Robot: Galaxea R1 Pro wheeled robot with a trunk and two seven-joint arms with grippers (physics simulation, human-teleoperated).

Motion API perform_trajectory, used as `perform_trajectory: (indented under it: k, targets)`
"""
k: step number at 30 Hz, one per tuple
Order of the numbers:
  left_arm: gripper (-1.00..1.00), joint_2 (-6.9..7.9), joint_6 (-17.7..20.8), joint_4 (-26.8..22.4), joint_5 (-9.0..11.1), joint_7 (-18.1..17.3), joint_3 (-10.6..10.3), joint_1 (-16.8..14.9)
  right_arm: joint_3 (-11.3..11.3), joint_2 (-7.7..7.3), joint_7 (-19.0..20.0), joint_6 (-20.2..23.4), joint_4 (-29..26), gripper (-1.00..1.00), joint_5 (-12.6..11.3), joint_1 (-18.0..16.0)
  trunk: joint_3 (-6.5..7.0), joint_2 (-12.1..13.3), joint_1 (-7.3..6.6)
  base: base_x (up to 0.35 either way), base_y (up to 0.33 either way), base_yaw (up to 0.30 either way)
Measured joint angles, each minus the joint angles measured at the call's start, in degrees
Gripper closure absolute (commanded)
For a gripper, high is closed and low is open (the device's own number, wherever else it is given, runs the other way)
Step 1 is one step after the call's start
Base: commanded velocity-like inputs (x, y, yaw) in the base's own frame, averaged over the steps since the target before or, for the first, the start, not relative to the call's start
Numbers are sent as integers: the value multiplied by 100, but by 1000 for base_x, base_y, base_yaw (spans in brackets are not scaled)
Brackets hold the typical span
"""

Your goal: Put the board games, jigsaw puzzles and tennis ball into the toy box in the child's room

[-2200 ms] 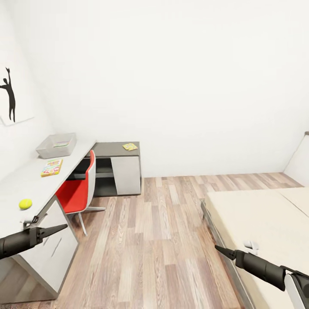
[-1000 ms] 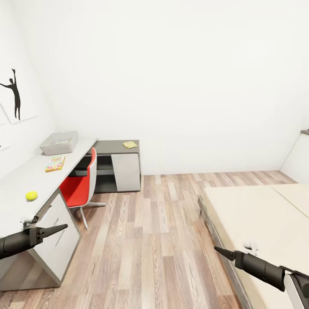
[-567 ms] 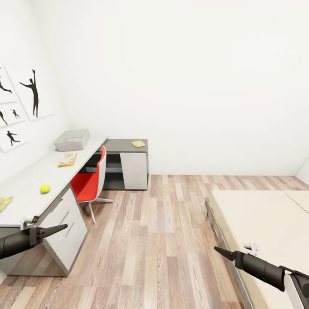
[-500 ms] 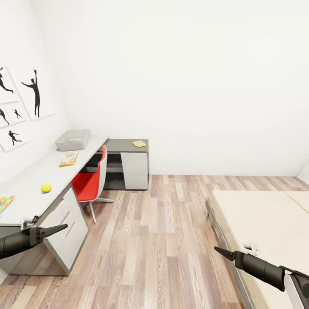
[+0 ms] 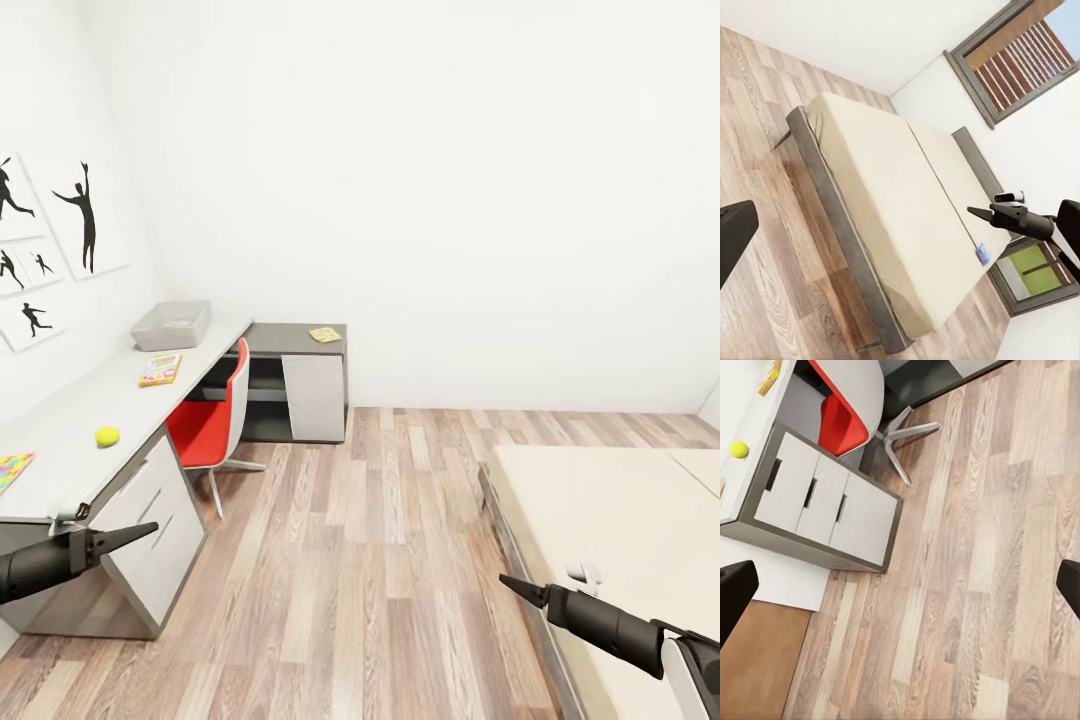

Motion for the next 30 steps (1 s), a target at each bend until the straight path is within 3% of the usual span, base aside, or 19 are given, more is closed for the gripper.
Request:
perform_trajectory:
  k: [14,30]
  targets:
    - [-100,1,0,2,-7,0,-2,0,0,0,-1,0,5,-100,0,0,1,1,0,-88,-3,-4]
    - [-100,2,0,0,-8,0,-1,-1,0,0,-1,17,3,-100,0,0,66,1,0,-9,0,-116]
